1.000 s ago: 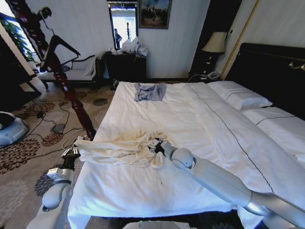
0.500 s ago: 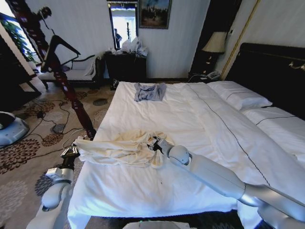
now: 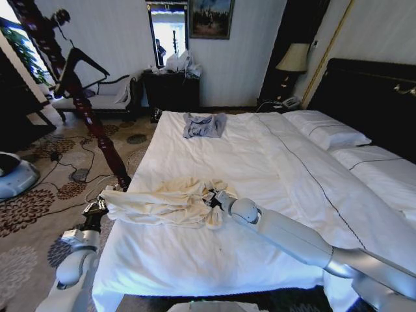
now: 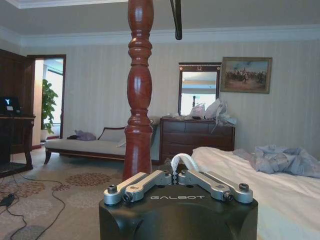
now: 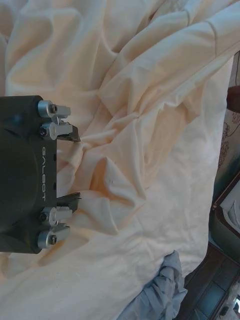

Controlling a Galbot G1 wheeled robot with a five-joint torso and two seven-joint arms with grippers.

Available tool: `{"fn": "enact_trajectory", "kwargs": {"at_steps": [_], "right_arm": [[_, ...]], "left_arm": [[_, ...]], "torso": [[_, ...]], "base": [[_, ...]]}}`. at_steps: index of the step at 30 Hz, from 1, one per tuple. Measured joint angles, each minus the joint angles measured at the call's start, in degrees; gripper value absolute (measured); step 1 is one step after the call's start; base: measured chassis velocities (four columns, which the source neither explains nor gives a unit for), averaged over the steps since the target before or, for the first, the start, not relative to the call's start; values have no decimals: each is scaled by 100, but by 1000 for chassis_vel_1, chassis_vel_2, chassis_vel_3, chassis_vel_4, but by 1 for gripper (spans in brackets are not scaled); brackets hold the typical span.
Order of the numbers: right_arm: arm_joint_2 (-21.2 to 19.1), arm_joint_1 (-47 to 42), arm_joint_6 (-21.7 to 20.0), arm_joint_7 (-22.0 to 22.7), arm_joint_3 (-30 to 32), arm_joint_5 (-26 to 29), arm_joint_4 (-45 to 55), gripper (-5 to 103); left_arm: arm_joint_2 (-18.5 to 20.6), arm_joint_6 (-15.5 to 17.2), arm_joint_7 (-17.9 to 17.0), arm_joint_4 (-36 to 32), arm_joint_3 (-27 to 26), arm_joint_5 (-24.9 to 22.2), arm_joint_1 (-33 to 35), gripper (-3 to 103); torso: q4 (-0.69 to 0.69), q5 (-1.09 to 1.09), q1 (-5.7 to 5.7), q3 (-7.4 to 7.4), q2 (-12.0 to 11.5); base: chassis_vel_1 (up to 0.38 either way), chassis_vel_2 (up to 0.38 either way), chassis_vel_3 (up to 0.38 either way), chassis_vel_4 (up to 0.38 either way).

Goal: Pick up the clothes from the bed and hang them on the clothes hanger.

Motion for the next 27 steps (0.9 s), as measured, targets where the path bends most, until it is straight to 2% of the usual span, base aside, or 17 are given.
{"fn": "enact_trajectory", "kwargs": {"at_steps": [3,10,11,12,18,22,24,26,27], "right_arm": [[13,31,46,-19,-15,-66,-62,57],[-72,58,81,-50,-25,-112,44,61],[-102,65,81,-83,-40,-125,72,70],[-114,73,81,-119,-54,-155,76,71],[-124,197,71,-396,-135,-336,-3,74],[-89,462,150,-771,-244,-732,-209,61],[-84,494,176,-822,-260,-833,-240,61],[-97,553,263,-1002,-293,-1171,-294,52],[-118,560,285,-1075,-301,-1280,-292,50]], "left_arm": [[-6,0,-1,1,14,-3,-17,1],[40,2,-3,42,19,-60,-44,1],[47,3,-3,52,20,-76,-50,1],[50,4,-3,63,23,-84,-55,1],[52,4,-3,123,42,-95,-74,1],[50,4,-3,155,43,-126,-91,1],[50,4,-3,156,43,-130,-91,1],[54,2,-2,158,29,-149,-88,1],[61,2,-1,158,21,-161,-85,1]], "torso": [[0,0,0,0,0],[0,0,0,0,0],[-1,0,0,0,0],[-1,0,0,0,0],[-1,0,0,0,0],[1,0,0,0,0],[1,0,0,0,0],[0,0,0,0,0],[0,0,0,0,0]], "base": [[0,0,0,0],[0,0,0,0],[0,0,0,0],[0,0,0,0],[0,0,0,0],[0,0,0,0],[0,0,0,0],[0,0,0,0],[0,0,0,0]]}}
